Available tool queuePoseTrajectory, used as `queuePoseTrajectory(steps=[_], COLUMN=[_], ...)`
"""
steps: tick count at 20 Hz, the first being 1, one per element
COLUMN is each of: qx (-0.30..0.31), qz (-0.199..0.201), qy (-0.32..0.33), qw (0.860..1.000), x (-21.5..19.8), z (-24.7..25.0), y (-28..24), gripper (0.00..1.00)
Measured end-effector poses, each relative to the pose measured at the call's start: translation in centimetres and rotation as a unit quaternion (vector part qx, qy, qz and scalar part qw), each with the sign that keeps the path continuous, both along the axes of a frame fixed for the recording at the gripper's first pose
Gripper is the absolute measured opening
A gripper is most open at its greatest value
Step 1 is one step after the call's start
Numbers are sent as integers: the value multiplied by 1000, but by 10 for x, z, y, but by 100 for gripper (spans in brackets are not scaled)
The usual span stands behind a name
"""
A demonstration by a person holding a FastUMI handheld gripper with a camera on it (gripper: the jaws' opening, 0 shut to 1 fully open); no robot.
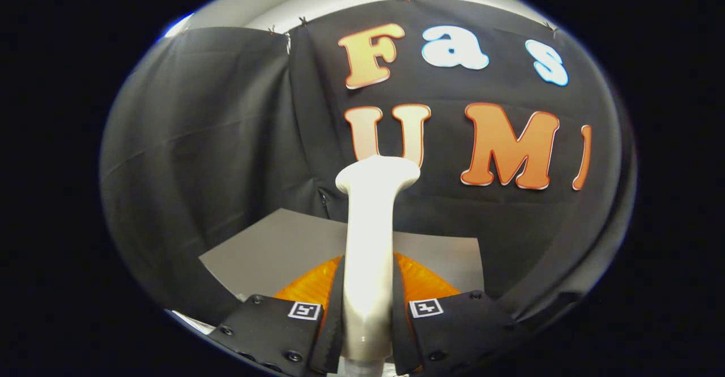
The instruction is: Iron the clothes twice with a garment steamer, once on the left side and once on the right side.
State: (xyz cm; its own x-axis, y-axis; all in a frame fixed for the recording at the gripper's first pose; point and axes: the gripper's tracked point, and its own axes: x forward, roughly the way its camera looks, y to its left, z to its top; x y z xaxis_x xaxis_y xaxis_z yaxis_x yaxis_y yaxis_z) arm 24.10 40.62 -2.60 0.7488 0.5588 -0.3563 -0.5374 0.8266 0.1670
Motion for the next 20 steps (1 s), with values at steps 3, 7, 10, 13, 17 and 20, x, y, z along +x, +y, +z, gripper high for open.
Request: queuePoseTrajectory(steps=[3, 7, 10, 13, 17, 20], qx=[25, 55, 63, 73, 90, 94], qz=[22, 48, 61, 76, 82, 77], qy=[-33, -79, -110, -124, -150, -166], qw=[999, 994, 990, 987, 981, 979], x=[-49, -116, -146, -179, -218, -238], z=[32, 71, 98, 115, 134, 138], y=[-7, -17, -22, -24, -41, -58], gripper=[43, 43, 42, 42, 42, 42])
